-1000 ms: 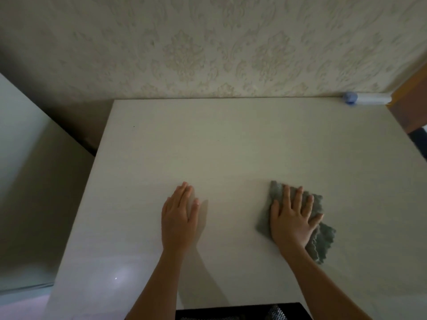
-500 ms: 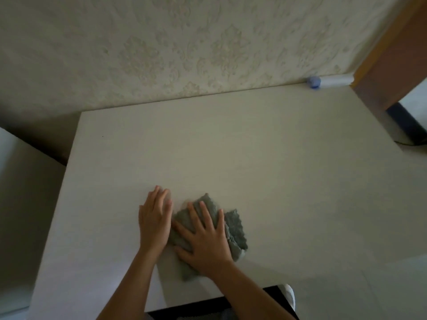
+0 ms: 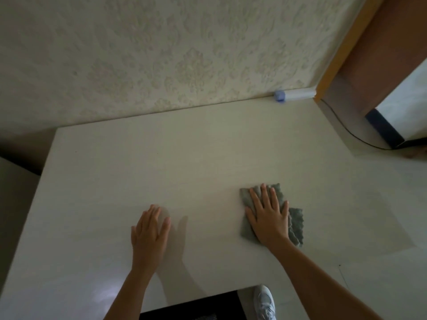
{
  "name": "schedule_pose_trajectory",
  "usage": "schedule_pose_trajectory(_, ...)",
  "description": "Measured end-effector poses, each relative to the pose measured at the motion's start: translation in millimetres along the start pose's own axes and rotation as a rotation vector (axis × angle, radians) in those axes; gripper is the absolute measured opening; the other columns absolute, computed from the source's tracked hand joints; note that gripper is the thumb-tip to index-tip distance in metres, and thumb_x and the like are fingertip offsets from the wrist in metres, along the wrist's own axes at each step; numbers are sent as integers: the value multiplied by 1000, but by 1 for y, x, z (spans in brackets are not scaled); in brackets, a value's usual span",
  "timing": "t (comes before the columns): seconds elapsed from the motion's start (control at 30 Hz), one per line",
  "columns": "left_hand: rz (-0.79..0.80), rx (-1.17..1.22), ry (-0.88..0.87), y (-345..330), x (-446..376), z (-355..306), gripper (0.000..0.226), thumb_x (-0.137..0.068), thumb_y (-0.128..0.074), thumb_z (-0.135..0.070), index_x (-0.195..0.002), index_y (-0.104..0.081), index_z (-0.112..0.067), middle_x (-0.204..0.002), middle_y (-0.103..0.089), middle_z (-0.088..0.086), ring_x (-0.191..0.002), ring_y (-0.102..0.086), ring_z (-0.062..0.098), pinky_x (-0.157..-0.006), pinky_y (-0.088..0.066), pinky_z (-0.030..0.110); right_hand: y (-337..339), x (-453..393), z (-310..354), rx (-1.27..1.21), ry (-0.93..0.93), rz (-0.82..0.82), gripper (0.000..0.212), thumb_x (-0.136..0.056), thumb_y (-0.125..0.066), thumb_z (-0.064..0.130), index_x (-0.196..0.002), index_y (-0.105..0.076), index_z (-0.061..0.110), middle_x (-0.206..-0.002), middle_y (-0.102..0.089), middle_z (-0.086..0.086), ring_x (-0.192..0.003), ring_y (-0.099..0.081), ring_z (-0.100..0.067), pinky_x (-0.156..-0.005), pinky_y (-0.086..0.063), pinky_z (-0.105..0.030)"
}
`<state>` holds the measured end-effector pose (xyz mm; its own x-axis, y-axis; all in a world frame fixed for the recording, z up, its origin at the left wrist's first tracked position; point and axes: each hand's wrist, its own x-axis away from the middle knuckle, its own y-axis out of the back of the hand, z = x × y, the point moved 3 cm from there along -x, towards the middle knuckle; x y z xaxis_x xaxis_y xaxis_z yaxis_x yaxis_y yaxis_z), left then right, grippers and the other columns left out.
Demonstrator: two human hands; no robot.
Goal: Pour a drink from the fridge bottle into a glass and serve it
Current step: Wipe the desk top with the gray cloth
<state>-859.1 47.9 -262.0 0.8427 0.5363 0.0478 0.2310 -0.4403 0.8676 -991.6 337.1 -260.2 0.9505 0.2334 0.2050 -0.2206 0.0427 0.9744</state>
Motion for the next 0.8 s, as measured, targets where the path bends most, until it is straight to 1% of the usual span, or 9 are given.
schedule_pose_trajectory(0.07, -25, 14, 11, -2, 5, -21, 60, -86, -37, -50, -132, -52, -16, -145, -45, 6, -136, -36, 28, -108, -28, 53, 4, -2, -9, 4, 70, 55, 66, -85, -2, 60, -147, -5, 35, -158, 0, -1, -144, 1, -25, -111, -12, -58)
schedule_pose_trajectory(0.13, -29, 32, -8, -6, 7, -44, 66, -84, -33, -57, -130, -54, -14, -143, -47, 9, -134, -39, 30, -107, -31, 52, 9, 0, -14, 8, 122, 90, 63, -88, -12, 61, -146, -6, 38, -158, 0, -4, -144, -1, -27, -111, -12, -59)
schedule_pose_trajectory(0.17, -26, 42, -23, -9, 9, -57, 70, -83, -30, -59, -130, -54, -13, -143, -47, 9, -134, -39, 31, -108, -31, 51, 12, 2, -18, 17, 133, 94, 61, -89, -22, 61, -145, -13, 38, -157, -6, -8, -143, -9, -30, -108, -14, -62)
schedule_pose_trajectory(0.23, -4, 64, -42, -18, 10, -82, 71, -83, -28, -60, -131, -52, -13, -145, -44, 7, -136, -35, 28, -110, -29, 49, 17, 7, -29, 48, 140, 100, 60, -84, -46, 61, -138, -37, 36, -149, -33, -14, -132, -36, -36, -98, -29, -66)
schedule_pose_trajectory(0.27, 9, 71, -54, -22, 11, -95, 70, -84, -28, -60, -132, -52, -13, -146, -43, 6, -137, -33, 26, -112, -28, 47, 19, 9, -36, 71, 149, 103, 60, -79, -55, 61, -131, -47, 33, -140, -46, -15, -122, -48, -36, -90, -39, -65)
schedule_pose_trajectory(0.33, 30, 87, -72, -30, 12, -119, 65, -87, -32, -56, -133, -50, -15, -148, -40, 4, -139, -29, 23, -114, -24, 43, 24, 13, -55, 83, 156, 99, 55, -74, -63, 57, -121, -54, 29, -127, -56, -13, -109, -56, -34, -77, -49, -56)
schedule_pose_trajectory(0.5, 44, 119, -118, -50, 12, -172, 71, -85, -25, -62, -132, -51, -16, -147, -41, 2, -139, -29, 20, -114, -23, 38, 45, 9, -126, -30, 69, 50, 43, -89, -48, 40, -129, -38, 27, -127, -42, -6, -121, -38, -29, -80, -49, -44)
schedule_pose_trajectory(0.67, 75, 124, -183, -71, 12, -219, 71, -85, -26, -62, -129, -54, -13, -143, -47, 6, -136, -35, 23, -112, -25, 37, 63, 3, -216, -166, -111, -16, 43, -91, -45, 40, -132, -36, 28, -124, -42, -6, -111, -42, -27, -80, -49, -44)
schedule_pose_trajectory(0.8, 125, 82, -249, -85, 14, -246, 80, -84, -20, -71, -131, -52, -15, -145, -44, 4, -137, -33, 22, -112, -25, 37, 71, -7, -247, -198, -6, -19, 44, -92, -45, 39, -135, -38, 28, -136, -40, -4, -122, -38, -26, -91, -45, -41)
